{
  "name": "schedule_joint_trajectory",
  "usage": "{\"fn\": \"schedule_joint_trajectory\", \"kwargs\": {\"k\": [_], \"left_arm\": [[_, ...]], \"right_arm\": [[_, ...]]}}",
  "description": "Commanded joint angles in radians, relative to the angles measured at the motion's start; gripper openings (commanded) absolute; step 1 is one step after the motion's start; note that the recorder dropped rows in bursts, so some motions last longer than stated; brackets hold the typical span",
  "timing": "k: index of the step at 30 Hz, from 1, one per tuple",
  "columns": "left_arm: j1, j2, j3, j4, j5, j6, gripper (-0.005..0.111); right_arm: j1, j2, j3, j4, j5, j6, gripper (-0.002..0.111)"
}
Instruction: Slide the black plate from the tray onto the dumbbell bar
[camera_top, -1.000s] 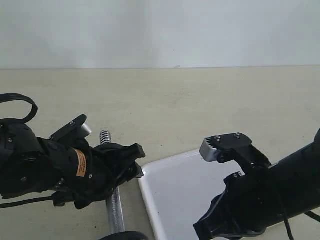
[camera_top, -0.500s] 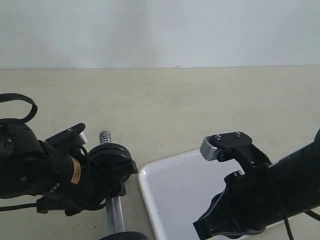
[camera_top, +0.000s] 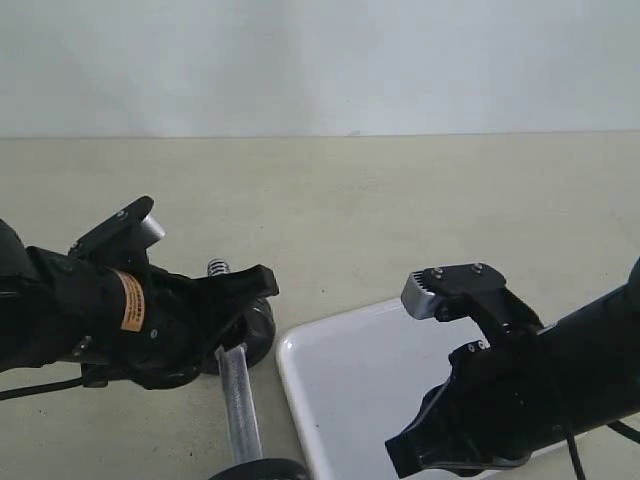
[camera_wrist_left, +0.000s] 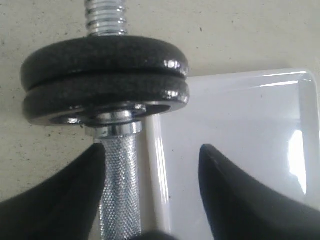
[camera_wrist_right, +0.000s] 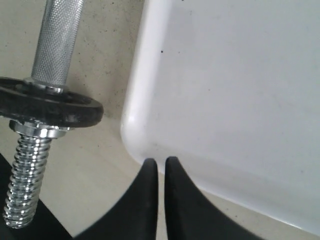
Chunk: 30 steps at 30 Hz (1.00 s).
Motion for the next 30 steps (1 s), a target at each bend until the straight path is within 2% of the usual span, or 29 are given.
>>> {"fn": "schedule_joint_trajectory", "kwargs": {"k": [1, 18, 24, 30], "left_arm": [[0.002, -0.007, -0.003, 0.000, -0.002, 0.008, 0.052], [0.002, -0.007, -0.003, 0.000, 0.002, 0.026, 0.052], [0.002, -0.007, -0.003, 0.000, 0.002, 0.050, 0.065], [0.002, -0.007, -0.003, 0.000, 0.004, 0.065, 0.067]], "right_arm": [[0.000, -0.006, 0.006, 0.002, 0.006, -0.002, 0.001], [0.000, -0.006, 0.006, 0.006, 0.006, 0.000, 0.001], [0.000, -0.006, 0.006, 0.010, 0.006, 0.000, 0.001], [0.000, -0.006, 0.006, 0.013, 0.006, 0.000, 0.001]]}}
